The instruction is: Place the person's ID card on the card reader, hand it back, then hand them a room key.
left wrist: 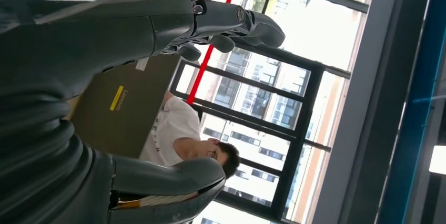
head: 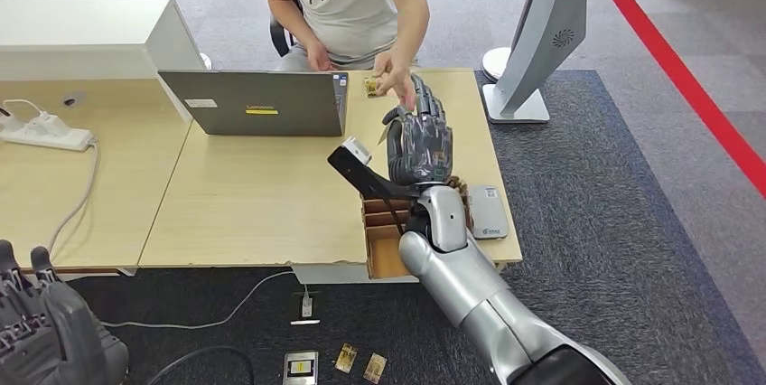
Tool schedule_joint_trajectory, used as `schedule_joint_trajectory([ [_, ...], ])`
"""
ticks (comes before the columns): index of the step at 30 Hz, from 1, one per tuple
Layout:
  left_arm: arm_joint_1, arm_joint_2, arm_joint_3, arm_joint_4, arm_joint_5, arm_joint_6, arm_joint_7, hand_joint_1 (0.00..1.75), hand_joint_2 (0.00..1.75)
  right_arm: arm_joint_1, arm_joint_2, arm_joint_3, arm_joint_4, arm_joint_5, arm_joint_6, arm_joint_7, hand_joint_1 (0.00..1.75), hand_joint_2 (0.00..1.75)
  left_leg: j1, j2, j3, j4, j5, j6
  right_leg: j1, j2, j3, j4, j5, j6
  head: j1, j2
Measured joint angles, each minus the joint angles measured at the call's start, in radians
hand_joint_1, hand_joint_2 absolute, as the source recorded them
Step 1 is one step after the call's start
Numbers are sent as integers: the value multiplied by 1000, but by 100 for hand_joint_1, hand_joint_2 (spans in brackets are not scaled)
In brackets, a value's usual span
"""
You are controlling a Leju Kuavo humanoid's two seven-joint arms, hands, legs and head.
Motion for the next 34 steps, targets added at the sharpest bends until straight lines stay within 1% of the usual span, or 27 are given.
schedule_joint_trajectory([
  [10,6,-4,0,1,-4,0,0,0,175,-24,21,0,57,-8,-2,-19,175,175,0,0,0,0,0,0,0,0,0,0,0,0,0,0],
  [24,10,-6,0,1,-24,0,0,0,175,-30,36,0,92,-17,-2,-28,175,175,0,0,0,0,0,0,0,0,0,0,0,0,0,0],
  [25,11,-6,0,1,-27,0,0,0,175,-30,37,0,94,-17,-2,-30,161,175,0,0,0,0,0,0,0,0,0,0,0,0,0,0],
  [26,12,-7,0,1,-30,0,0,0,175,-30,38,0,96,-17,-2,-31,130,175,0,0,0,0,0,0,0,0,0,0,0,0,0,0],
  [28,15,-9,0,2,-35,0,0,0,175,-30,39,0,98,-17,-2,-33,43,175,0,0,0,0,0,0,0,0,0,0,0,0,0,0],
  [29,17,-10,0,3,-37,0,0,0,175,-30,39,0,100,-17,-2,-33,13,175,0,0,0,0,0,0,0,0,0,0,0,0,0,0],
  [30,18,-11,0,5,-39,0,0,0,175,-30,39,0,100,-17,-3,-34,0,175,0,0,0,0,0,0,0,0,0,0,0,0,0,0],
  [34,25,-13,0,7,-42,0,0,0,175,-29,39,0,101,-12,-3,-34,0,175,0,0,0,0,0,0,0,0,-1,0,0,0,0,0],
])
